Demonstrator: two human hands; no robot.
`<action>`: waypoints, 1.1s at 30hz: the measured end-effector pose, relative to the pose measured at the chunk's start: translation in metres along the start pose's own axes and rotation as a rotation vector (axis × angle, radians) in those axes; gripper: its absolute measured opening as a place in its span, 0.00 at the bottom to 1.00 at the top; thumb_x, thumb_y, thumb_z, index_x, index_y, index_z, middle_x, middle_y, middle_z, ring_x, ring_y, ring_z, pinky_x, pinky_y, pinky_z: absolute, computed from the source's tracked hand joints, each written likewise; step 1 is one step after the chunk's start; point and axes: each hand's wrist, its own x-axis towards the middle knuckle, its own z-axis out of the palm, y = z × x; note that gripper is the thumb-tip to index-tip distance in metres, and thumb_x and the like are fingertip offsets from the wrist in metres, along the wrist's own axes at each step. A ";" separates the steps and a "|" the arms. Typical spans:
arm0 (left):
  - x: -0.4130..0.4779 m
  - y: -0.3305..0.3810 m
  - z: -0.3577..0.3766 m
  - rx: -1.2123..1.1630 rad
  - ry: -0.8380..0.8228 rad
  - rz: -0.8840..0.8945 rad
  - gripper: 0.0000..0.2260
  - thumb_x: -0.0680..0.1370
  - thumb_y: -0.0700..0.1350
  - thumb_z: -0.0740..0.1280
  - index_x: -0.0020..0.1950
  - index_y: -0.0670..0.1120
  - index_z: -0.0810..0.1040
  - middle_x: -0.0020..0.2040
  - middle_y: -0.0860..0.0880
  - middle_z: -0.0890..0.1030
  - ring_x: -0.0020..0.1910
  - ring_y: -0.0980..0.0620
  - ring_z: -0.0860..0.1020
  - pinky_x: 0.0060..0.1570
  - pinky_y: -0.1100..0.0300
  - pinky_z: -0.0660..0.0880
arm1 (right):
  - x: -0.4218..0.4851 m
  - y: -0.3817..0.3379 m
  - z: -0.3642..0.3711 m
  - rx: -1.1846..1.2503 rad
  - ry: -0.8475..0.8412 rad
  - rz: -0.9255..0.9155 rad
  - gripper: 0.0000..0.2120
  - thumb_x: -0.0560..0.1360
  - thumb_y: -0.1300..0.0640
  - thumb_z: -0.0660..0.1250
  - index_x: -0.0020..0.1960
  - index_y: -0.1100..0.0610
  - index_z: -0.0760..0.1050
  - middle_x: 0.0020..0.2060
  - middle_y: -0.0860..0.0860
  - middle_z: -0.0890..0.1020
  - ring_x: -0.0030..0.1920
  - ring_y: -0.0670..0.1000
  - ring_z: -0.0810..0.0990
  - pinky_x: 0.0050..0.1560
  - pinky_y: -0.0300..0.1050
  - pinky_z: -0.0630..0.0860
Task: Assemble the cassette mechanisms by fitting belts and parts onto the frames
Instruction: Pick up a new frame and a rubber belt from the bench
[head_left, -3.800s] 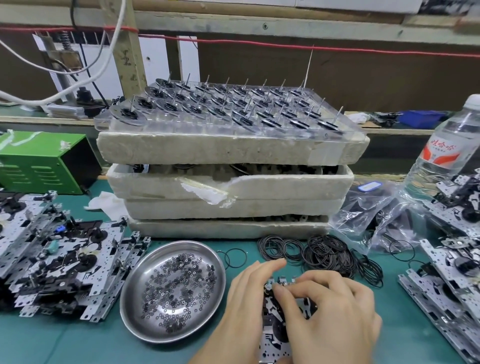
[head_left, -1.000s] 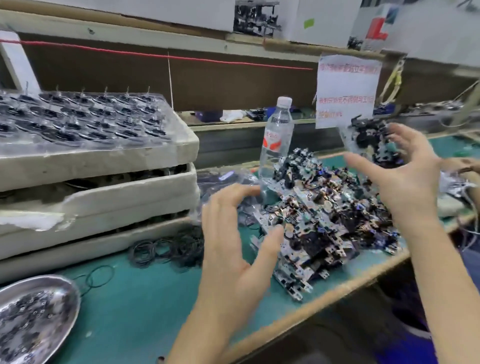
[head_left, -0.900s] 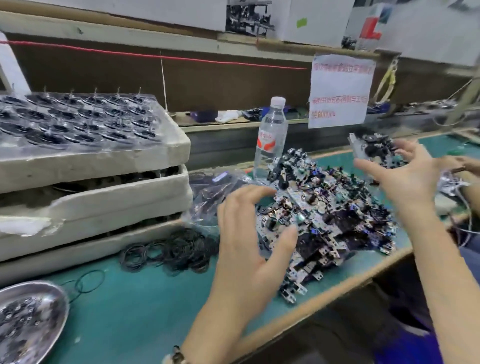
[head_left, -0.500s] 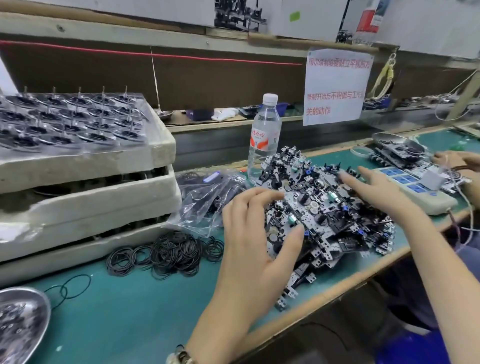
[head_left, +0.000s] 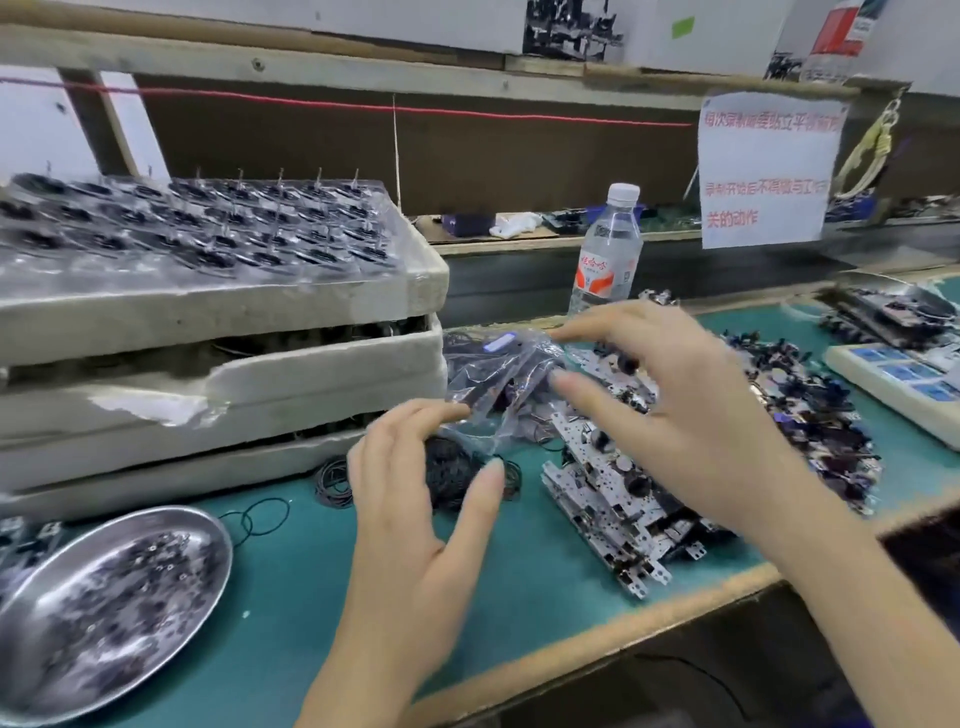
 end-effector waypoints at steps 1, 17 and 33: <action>-0.003 -0.005 -0.013 0.020 0.028 -0.009 0.16 0.78 0.58 0.61 0.65 0.59 0.71 0.63 0.59 0.72 0.68 0.50 0.68 0.67 0.63 0.63 | -0.004 -0.013 0.017 -0.036 -0.055 -0.064 0.12 0.77 0.50 0.69 0.58 0.52 0.80 0.55 0.47 0.80 0.59 0.50 0.75 0.62 0.44 0.69; -0.063 -0.050 -0.159 0.515 0.155 -0.007 0.13 0.76 0.53 0.63 0.53 0.49 0.81 0.57 0.53 0.77 0.60 0.47 0.72 0.67 0.67 0.59 | -0.038 -0.031 0.148 -0.479 0.013 -0.190 0.12 0.59 0.68 0.80 0.39 0.59 0.82 0.35 0.53 0.79 0.34 0.59 0.77 0.32 0.50 0.74; -0.016 -0.085 -0.245 1.290 0.183 -0.246 0.18 0.75 0.53 0.66 0.33 0.40 0.78 0.33 0.41 0.77 0.38 0.39 0.72 0.38 0.46 0.70 | -0.043 -0.028 0.166 -0.406 0.169 -0.260 0.07 0.75 0.60 0.65 0.41 0.60 0.79 0.34 0.54 0.78 0.34 0.60 0.76 0.34 0.54 0.74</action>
